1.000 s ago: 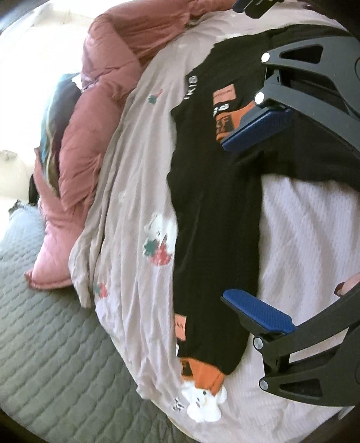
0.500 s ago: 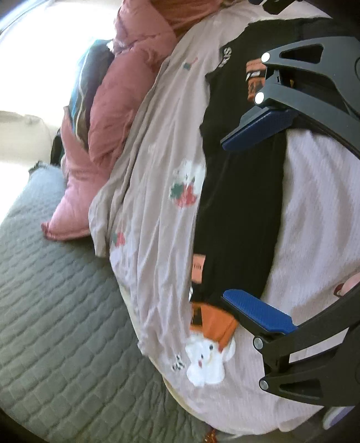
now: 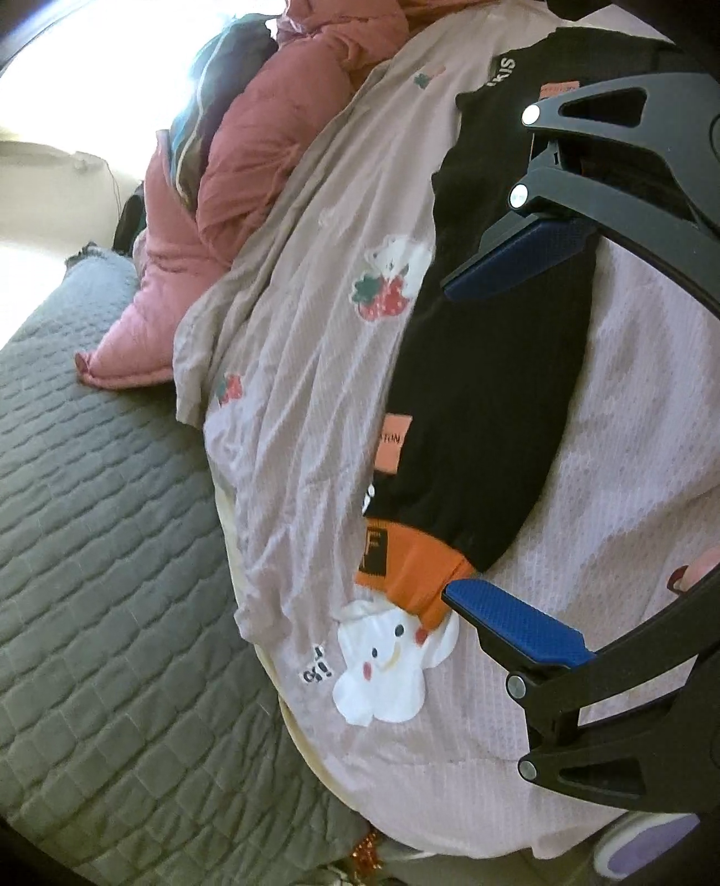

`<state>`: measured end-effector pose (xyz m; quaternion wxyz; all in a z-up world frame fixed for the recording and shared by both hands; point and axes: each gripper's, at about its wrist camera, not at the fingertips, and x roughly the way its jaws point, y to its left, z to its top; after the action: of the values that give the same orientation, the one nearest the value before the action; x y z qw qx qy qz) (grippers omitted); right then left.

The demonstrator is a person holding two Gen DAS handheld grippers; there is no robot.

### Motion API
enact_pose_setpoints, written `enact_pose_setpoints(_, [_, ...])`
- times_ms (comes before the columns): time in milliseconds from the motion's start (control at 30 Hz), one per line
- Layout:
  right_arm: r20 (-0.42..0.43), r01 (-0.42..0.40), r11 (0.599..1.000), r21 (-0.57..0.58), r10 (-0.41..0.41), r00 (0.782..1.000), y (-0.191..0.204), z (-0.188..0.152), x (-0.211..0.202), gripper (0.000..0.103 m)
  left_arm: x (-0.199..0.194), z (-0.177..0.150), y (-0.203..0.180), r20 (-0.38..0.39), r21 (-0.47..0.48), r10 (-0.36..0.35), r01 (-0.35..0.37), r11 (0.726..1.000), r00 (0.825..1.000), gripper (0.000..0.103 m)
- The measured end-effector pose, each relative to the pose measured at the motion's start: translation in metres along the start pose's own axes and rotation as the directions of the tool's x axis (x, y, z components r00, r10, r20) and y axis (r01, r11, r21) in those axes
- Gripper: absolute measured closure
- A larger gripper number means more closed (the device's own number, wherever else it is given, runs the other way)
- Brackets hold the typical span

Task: Fold small clothes
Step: 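Move the left tool to the orange cuff of the other sleeve, then close the left tool on the orange cuff and lift the sleeve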

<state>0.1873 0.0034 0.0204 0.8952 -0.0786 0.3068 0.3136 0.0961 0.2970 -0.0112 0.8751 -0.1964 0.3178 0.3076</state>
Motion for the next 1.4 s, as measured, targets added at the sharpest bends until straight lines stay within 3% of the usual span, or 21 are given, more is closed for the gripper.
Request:
enact_pose_setpoints(533, [-0.073,-0.074,0.992,-0.100,0.067,0.995,0.043,0.000,0.049,0.005,0.038,-0.005,0.022,-0.105,-0.073,0.045,-0.053,0.996,0.993,0.010])
enact_pose_setpoints(800, [-0.121,-0.083,0.992,-0.094,0.071,0.990,0.043,-0.014,0.066,0.005,0.060,-0.006,0.032,-0.162,-0.117,0.046,-0.065,0.991,0.986,0.011])
enact_pose_setpoints(867, [-0.128,-0.080,0.993,-0.082,0.069,0.989,0.039,-0.017,0.067,0.005,0.068,-0.007,0.034,-0.185,-0.138,0.025,-0.052,0.989,0.982,0.030])
enact_pose_setpoints(1000, [-0.126,-0.080,0.996,-0.044,0.074,0.989,0.030,-0.019,0.064,0.005,0.078,-0.004,0.041,-0.183,-0.186,0.012,-0.046,0.981,0.983,0.034])
enact_pose_setpoints(1100, [-0.123,-0.078,0.997,-0.018,0.075,0.990,0.023,-0.021,0.061,0.005,0.081,0.000,0.045,-0.151,-0.217,0.000,-0.033,0.976,0.989,0.048])
enact_pose_setpoints(1167, [-0.122,-0.073,0.997,-0.002,0.073,0.990,0.018,-0.022,0.059,0.005,0.081,-0.001,0.049,-0.145,-0.237,-0.005,-0.030,0.971,0.989,0.078])
enact_pose_setpoints(1233, [-0.122,-0.073,0.997,0.015,0.074,0.990,0.014,-0.024,0.057,0.005,0.075,0.000,0.054,-0.121,-0.267,-0.039,0.005,0.964,0.992,0.095])
enact_pose_setpoints(1400, [-0.129,-0.061,0.997,0.056,0.068,0.989,-0.003,-0.037,0.048,0.005,0.051,0.006,0.040,-0.034,-0.221,-0.128,0.117,0.968,0.991,0.095])
